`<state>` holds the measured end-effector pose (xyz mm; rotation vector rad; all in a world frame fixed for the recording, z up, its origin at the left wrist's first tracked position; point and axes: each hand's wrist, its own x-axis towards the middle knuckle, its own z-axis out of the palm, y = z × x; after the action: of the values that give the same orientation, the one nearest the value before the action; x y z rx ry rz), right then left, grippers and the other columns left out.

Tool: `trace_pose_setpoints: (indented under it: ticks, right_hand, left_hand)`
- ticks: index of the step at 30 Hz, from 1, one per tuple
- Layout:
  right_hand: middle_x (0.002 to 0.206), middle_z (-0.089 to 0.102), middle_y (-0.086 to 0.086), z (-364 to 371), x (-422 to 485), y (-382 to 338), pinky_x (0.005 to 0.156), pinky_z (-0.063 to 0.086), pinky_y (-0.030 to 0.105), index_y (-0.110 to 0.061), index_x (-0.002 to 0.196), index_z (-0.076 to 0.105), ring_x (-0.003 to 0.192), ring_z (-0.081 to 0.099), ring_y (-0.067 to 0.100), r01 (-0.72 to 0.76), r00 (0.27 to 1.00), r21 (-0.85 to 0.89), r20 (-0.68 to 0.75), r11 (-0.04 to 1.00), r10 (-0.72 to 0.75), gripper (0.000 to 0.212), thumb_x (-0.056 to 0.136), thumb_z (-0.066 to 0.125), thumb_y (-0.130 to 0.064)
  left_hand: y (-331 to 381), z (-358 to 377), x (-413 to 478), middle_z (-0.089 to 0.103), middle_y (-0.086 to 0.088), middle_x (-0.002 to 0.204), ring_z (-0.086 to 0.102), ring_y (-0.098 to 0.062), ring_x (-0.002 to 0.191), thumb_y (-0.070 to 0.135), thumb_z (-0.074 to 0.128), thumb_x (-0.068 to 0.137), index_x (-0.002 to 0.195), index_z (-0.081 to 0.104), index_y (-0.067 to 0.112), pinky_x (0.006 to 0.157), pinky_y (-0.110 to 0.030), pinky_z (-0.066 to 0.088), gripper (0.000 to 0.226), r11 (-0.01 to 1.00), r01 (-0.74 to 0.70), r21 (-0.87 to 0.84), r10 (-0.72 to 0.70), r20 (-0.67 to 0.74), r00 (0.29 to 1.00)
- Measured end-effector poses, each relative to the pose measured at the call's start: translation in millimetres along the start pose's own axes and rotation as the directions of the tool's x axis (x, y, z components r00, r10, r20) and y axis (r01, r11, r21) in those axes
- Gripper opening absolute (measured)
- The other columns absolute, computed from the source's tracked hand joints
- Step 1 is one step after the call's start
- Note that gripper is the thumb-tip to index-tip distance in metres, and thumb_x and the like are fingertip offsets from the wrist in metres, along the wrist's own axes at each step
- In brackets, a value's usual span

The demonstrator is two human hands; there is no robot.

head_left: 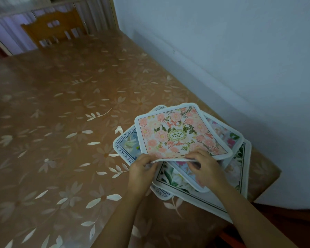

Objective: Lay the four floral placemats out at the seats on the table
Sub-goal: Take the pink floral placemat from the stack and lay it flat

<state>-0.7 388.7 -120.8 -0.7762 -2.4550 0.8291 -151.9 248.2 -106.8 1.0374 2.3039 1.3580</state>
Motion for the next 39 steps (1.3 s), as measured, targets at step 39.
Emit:
trace_pose_setpoints:
  ticks: [39]
  right_hand:
    - [0.083,0.063,0.000,-10,-194,-210,0.072,0.041,0.013,-0.008,0.084,0.068,0.079,0.057,0.013,-0.102,0.973,0.007,-0.208,0.995,0.102,0.009,0.076,0.069,-0.003]
  left_hand:
    - [44,-178,-165,0.062,-0.008,0.078,0.057,-0.029,0.077,0.002,0.068,0.074,0.077,0.068,0.008,0.065,-0.032,0.040,0.007,0.921,-0.288,0.264,0.296,0.008,0.955]
